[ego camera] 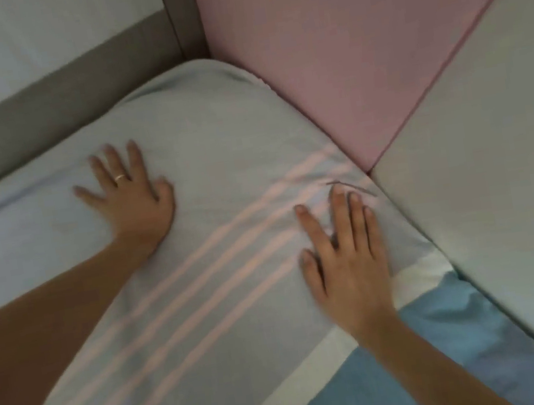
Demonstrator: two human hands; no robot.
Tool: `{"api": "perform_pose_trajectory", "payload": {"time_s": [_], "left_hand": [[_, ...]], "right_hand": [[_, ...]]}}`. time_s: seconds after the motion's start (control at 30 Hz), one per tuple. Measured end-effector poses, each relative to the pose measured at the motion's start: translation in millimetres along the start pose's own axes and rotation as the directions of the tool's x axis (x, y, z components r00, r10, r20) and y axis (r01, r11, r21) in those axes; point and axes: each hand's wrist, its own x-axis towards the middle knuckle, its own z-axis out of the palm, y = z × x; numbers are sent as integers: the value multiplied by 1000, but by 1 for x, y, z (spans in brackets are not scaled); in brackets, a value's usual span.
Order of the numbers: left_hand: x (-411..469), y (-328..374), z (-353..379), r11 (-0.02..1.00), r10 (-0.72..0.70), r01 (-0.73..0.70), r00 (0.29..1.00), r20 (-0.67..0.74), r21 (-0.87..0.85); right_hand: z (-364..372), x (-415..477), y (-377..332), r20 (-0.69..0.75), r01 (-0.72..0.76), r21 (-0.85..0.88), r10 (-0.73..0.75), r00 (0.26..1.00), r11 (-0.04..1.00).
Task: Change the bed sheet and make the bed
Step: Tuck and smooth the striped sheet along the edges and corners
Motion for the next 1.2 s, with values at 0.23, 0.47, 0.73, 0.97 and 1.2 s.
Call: {"api": "perform_pose_trajectory", "payload": {"time_s": [0.23, 0.47, 0.73, 0.97, 1.2], "left_hand": [[22, -11, -2, 976, 199, -198, 980, 8, -93], [25, -14, -4, 965, 225, -224, 974, -2, -135], [30, -15, -5, 958, 234, -228, 972, 13, -175], [30, -17, -1, 962, 226, -219, 974, 28, -162], [33, -15, -1, 959, 228, -215, 973, 49, -185]], "right_hand": [[-6, 246, -73, 236, -61, 94, 37, 971, 994], [-14, 333, -101, 723, -301, 193, 72, 687, 934], [-1, 327, -86, 495, -320, 317, 132, 859, 893], [2, 347, -92, 481, -435, 550, 156, 863, 713], [35, 363, -91, 736, -573, 354, 158, 658, 739]]}}
